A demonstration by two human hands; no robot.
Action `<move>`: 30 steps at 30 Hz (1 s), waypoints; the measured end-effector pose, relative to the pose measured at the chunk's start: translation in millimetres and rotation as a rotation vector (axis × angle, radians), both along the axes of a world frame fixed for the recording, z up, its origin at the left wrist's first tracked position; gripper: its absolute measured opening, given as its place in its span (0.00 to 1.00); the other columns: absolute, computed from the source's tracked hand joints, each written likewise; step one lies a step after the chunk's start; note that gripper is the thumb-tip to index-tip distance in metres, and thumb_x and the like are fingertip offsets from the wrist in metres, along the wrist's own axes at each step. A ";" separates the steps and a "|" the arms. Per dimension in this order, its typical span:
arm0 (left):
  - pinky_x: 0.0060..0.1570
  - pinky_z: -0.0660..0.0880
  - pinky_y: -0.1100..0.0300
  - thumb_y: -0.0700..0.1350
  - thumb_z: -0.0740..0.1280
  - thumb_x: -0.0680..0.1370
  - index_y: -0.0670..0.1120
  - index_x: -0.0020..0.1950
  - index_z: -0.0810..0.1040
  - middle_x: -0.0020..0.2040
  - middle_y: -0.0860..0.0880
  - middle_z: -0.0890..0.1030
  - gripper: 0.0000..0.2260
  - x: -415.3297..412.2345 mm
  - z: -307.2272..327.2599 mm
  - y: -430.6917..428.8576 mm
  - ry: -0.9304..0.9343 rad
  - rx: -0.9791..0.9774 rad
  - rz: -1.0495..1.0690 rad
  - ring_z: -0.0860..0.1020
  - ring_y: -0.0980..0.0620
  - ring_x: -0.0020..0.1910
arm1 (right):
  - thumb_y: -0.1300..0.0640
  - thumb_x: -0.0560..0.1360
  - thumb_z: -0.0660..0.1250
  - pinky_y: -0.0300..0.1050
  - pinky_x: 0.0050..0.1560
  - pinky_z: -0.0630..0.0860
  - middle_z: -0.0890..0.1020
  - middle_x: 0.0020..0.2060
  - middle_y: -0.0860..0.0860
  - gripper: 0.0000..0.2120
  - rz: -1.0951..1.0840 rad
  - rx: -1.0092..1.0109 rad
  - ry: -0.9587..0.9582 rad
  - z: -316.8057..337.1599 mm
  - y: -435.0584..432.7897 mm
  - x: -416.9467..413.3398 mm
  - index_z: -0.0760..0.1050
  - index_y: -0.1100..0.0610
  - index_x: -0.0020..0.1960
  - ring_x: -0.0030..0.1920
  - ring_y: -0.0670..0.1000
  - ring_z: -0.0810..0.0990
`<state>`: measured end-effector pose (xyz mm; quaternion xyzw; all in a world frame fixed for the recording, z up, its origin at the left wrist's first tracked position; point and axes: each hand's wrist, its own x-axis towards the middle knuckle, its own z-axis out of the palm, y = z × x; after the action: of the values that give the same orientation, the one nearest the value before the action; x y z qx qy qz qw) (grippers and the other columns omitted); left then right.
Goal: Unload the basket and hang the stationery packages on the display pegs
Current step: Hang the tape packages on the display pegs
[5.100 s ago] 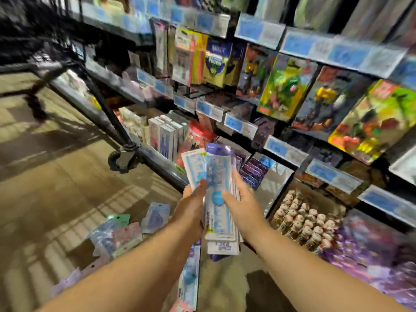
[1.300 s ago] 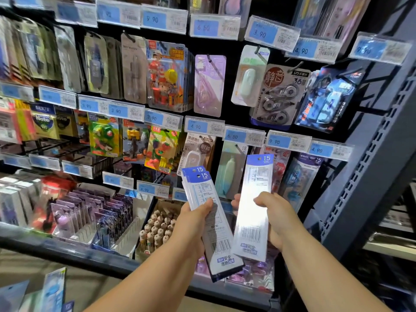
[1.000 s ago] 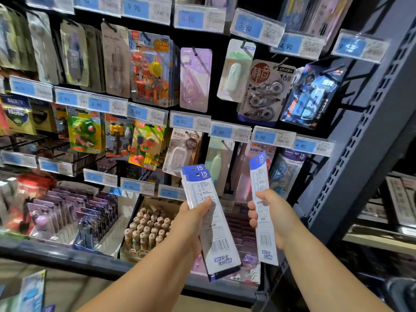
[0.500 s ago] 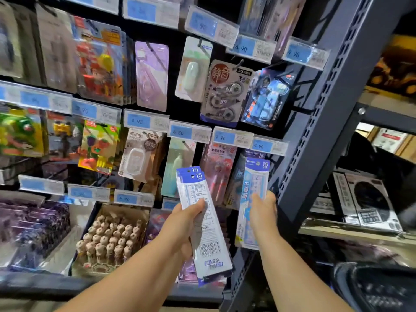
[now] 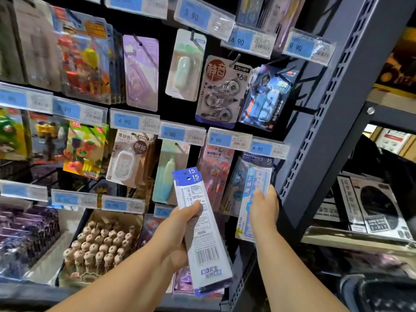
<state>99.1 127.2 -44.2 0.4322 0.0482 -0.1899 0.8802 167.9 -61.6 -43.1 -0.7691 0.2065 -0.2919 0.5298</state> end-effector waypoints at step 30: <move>0.39 0.81 0.43 0.50 0.57 0.84 0.40 0.69 0.71 0.57 0.30 0.79 0.18 6.6 9.0 -9.4 -0.009 -0.167 0.189 0.81 0.36 0.47 | 0.47 0.71 0.72 0.36 0.53 0.73 0.73 0.45 0.42 0.07 0.641 -0.398 0.059 11.7 63.2 -56.5 0.73 0.42 0.44 0.43 0.41 0.73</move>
<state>105.7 117.8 -35.2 0.3517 0.0688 -0.1075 0.9274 111.4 1.6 -31.4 -0.8906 -0.0901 -0.1234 0.4283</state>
